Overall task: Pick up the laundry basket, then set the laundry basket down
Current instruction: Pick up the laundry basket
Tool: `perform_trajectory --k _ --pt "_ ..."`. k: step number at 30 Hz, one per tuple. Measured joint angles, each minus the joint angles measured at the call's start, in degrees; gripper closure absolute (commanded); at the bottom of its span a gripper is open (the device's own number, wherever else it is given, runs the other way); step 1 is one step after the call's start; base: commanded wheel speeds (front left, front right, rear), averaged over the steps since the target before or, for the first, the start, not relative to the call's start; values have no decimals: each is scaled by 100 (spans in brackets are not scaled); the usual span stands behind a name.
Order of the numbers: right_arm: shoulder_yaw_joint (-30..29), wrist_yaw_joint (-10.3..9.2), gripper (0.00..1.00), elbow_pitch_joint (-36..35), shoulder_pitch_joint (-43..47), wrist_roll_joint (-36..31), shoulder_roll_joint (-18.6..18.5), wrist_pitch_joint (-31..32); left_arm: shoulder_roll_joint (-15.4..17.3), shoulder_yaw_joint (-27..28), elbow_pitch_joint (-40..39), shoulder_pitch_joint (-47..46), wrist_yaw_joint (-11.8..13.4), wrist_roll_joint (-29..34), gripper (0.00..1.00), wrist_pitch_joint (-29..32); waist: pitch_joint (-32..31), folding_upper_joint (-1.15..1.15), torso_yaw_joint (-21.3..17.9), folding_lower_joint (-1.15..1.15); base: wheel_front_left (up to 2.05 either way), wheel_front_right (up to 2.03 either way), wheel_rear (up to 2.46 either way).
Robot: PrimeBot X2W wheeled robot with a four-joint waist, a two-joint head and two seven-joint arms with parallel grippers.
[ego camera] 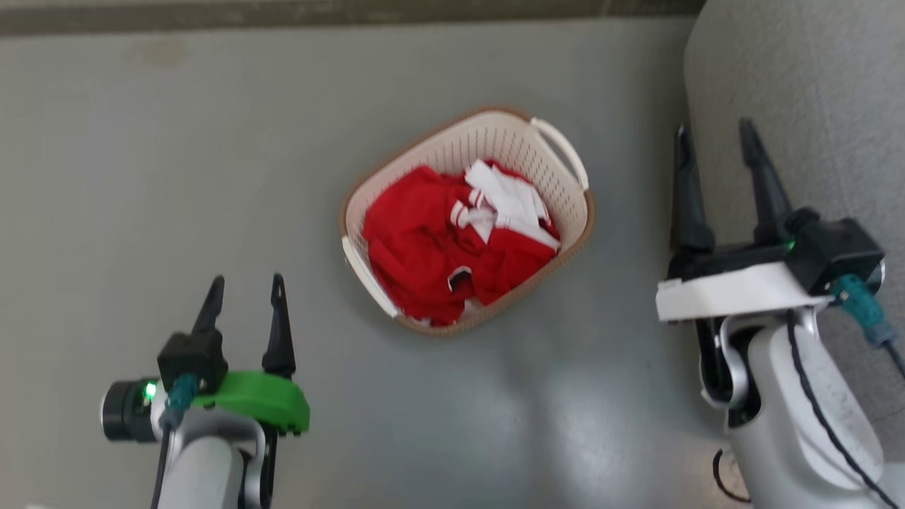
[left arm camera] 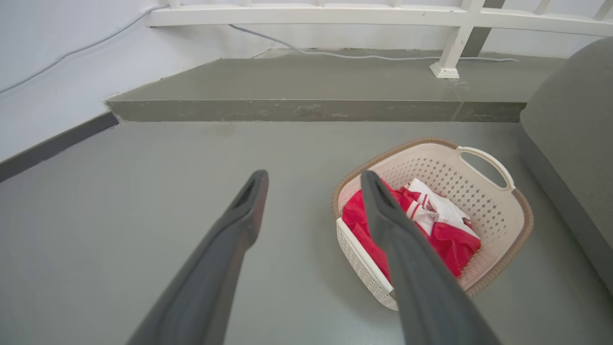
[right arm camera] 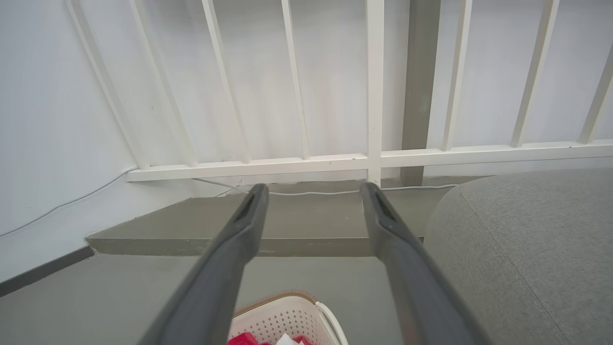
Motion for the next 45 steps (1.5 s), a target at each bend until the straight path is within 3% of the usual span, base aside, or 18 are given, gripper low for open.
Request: perform_trajectory --k 29,45 --pt "-226 0 0 -508 -1683 -4 -54 -12 -96 -264 1668 -2321 -20 -504 0 102 2434 0 -280 1 0 0 0" --pt "-185 0 0 -463 -1904 135 -54 -12 -101 -408 2313 -2882 -99 -688 0 -9 2987 0 -630 1 0 0 0"
